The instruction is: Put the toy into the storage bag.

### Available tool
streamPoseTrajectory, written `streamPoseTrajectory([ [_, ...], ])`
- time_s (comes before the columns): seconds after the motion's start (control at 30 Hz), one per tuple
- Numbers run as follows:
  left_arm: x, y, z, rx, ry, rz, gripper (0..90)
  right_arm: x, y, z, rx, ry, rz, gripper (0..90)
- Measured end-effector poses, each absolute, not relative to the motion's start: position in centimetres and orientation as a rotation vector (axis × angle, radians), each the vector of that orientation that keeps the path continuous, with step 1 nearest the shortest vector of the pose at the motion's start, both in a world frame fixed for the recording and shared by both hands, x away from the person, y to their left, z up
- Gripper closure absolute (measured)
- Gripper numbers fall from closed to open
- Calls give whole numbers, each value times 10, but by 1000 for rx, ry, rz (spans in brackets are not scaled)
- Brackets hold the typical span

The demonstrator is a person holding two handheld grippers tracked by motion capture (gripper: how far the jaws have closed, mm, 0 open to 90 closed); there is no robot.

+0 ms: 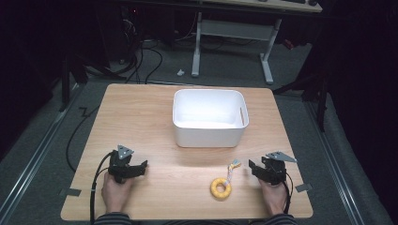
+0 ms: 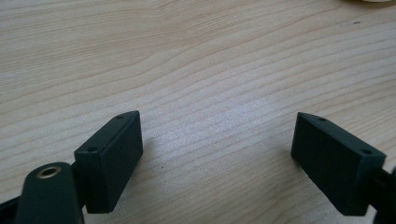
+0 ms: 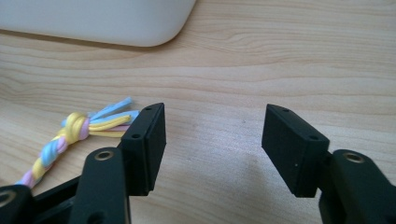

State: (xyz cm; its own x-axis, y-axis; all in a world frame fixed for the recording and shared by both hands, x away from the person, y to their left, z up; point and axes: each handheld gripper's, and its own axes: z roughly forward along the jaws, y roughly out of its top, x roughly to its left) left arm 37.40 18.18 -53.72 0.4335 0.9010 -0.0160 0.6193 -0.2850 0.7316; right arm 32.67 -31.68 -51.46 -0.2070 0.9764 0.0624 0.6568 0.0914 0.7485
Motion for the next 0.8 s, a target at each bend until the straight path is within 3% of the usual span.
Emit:
streamPoseTrajectory([
  [0.8, 374, 182, -537, 2015, 1276, 536, 169, 307, -290, -485, 1391, 2080, 1010, 476],
])
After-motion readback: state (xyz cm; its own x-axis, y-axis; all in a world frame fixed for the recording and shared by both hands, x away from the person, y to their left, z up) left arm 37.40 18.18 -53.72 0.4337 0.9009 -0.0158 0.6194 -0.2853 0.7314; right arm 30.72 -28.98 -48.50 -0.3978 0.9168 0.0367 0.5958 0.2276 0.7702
